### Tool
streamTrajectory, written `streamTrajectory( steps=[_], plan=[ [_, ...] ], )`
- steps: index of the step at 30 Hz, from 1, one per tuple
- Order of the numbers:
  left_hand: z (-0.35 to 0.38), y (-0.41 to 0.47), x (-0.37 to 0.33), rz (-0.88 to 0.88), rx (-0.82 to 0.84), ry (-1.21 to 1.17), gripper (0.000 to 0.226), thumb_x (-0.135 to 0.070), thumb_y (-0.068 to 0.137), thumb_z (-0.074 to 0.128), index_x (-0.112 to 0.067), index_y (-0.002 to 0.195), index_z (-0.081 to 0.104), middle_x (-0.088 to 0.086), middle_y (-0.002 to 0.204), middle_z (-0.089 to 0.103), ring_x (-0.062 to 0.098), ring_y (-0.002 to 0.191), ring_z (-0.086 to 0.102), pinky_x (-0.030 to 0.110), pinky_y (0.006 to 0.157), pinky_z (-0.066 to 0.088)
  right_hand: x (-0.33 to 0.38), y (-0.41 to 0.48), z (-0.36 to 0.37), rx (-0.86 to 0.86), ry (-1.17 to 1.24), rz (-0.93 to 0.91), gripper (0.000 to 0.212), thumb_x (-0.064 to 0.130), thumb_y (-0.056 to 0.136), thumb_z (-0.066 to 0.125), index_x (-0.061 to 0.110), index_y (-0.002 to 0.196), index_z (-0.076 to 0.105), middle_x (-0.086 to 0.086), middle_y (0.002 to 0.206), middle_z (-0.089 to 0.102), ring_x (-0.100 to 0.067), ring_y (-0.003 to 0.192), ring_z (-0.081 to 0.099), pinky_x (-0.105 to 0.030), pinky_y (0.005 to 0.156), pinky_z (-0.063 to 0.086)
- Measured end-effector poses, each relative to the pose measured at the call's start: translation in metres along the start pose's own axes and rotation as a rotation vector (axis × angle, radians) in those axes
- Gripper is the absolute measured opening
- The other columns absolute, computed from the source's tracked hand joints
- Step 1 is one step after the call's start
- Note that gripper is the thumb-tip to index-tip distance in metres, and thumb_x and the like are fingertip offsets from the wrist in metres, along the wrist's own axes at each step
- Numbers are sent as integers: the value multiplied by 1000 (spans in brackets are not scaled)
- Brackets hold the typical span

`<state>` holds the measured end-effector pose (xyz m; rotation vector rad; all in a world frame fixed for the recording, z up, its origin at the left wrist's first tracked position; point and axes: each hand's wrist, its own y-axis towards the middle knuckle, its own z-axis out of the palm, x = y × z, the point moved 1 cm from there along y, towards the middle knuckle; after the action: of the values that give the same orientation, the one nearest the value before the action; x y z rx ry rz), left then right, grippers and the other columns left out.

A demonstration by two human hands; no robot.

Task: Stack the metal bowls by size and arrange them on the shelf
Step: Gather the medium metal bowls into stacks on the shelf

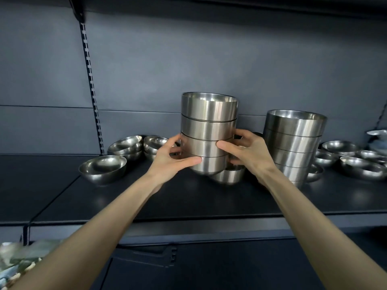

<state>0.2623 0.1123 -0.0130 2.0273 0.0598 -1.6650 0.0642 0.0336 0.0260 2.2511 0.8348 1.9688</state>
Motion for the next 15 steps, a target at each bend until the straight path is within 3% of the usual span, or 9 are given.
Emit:
streamTrajectory(
  steps=[7,12,15],
  plan=[
    [21,41,12,10,46,-23,88,-15,68,83,-25,142,39,1,122,58,8,96,68,40,93,53,-19,32,-12,-59,-51,-25,75,39,66,85,21,132,55,2,107,72,-7,90,69,-36,87,57],
    [31,60,20,-9,95,-51,81,-13,72,80,-25,141,39,-4,121,57,15,100,68,26,82,52,-31,44,-16,-95,-109,-30,82,53,58,83,24,130,56,2,110,71,-13,102,67,-43,93,55],
    [35,66,24,-12,119,-54,73,-12,74,79,-24,136,42,-9,116,56,12,101,65,21,77,51,-36,45,-16,-120,-98,-20,69,43,66,84,23,127,59,3,107,72,-10,99,67,-42,93,55]
  ],
)
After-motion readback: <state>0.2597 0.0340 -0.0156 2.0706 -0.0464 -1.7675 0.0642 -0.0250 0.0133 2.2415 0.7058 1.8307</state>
